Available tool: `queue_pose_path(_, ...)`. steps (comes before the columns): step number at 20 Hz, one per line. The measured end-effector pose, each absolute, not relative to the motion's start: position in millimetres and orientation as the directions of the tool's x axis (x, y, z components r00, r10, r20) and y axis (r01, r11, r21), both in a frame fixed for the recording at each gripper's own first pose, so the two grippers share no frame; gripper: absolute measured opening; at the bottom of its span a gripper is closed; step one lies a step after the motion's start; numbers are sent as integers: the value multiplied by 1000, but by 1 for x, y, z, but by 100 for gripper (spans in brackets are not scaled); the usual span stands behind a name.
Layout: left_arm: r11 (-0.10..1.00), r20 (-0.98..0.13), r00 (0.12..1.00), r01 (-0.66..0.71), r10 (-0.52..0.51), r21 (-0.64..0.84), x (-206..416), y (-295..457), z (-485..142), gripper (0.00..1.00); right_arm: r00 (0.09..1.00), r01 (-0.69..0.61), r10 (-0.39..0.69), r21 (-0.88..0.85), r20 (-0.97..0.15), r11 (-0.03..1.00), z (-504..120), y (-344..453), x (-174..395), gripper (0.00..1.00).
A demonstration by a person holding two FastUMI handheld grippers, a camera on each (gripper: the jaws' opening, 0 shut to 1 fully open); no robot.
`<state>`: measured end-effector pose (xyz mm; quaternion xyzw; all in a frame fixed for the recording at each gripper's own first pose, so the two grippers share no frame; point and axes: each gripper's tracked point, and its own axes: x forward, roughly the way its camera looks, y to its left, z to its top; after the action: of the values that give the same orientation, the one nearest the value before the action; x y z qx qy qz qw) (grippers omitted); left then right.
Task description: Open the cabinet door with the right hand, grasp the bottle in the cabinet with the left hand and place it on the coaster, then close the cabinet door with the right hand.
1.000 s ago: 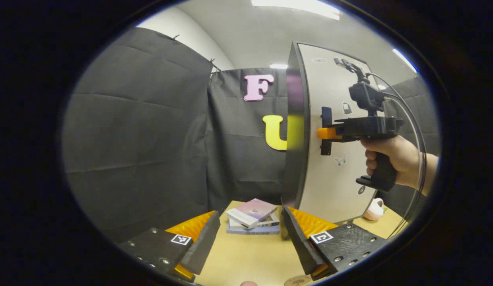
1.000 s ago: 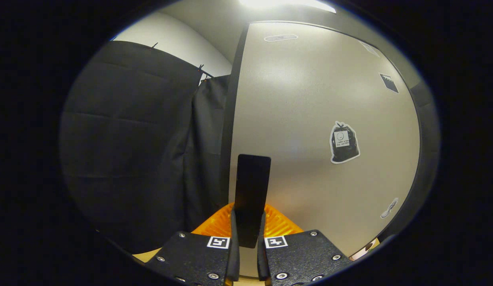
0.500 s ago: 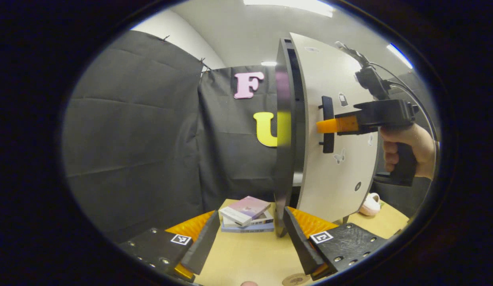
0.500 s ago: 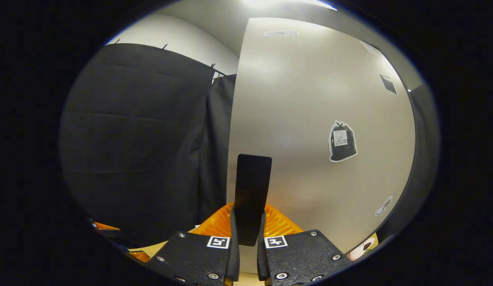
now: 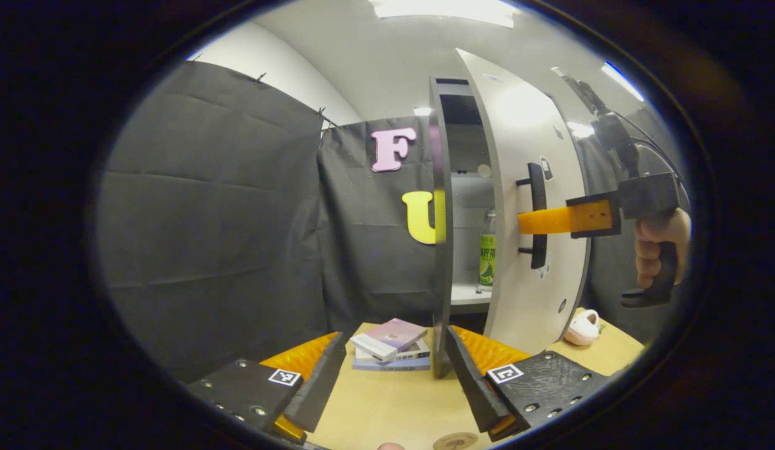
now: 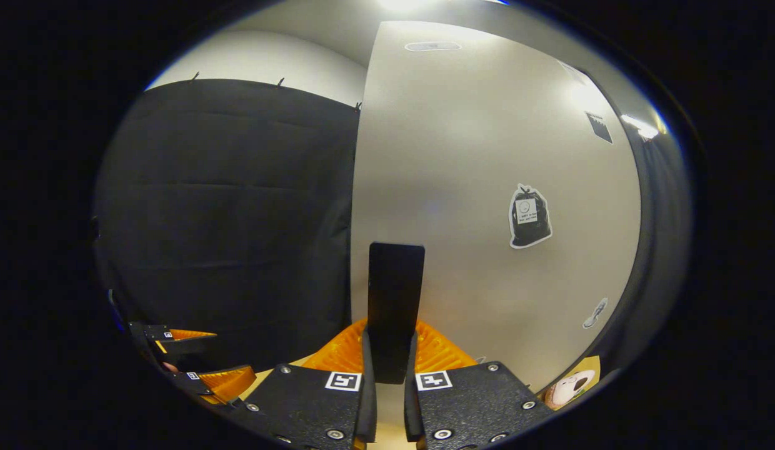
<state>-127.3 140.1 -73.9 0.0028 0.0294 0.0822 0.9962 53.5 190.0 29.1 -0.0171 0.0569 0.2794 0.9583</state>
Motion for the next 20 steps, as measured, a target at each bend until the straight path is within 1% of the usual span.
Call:
queue_pose_path(3,985,-60,983,-174,175,22,-138,123,-69,92,815,-569,565,6,-129,822,32,182,39,18)
queue_pose_path(4,983,-57,982,-181,183,32,-143,120,-65,99,809,-577,573,9,-133,817,31,179,35,17)
queue_pose_path(5,982,-56,981,-184,186,40,-148,115,-62,99,803,-584,580,13,-136,812,32,176,32,17)
queue_pose_path(6,981,-57,980,-186,189,50,-149,110,-62,92,798,-590,587,17,-137,807,32,173,30,17)
queue_pose_path(8,979,-52,979,-193,196,71,-154,101,-59,92,786,-606,603,23,-137,795,30,166,28,17)
queue_pose_path(9,977,-46,978,-199,203,78,-160,99,-57,100,779,-614,611,25,-139,789,30,163,27,17)
queue_pose_path(10,975,-42,977,-205,209,81,-166,96,-54,99,774,-620,617,26,-143,784,29,160,28,18)
queue_pose_path(11,974,-39,976,-212,215,81,-173,93,-52,92,770,-624,621,26,-147,781,28,157,28,18)
queue_pose_path(12,973,-36,975,-215,219,80,-178,89,-51,100,768,-626,623,25,-150,779,27,154,27,18)
queue_pose_path(14,969,-32,971,-232,235,84,-188,87,-47,99,769,-625,621,27,-154,780,27,148,24,17)
queue_pose_path(15,967,-28,970,-239,242,84,-190,85,-45,92,770,-622,619,30,-155,782,27,144,23,17)
queue_pose_path(16,966,-27,968,-245,248,82,-192,83,-43,92,772,-620,617,30,-154,784,27,139,21,17)
queue_pose_path(17,965,-25,967,-252,254,78,-194,81,-44,99,774,-617,614,30,-152,786,28,134,18,17)
queue_pose_path(19,966,-25,967,-252,254,63,-196,73,-42,100,784,-604,601,31,-152,796,29,124,14,17)
queue_pose_path(20,967,-26,968,-247,249,58,-194,68,-42,92,792,-595,591,28,-154,803,29,120,14,17)
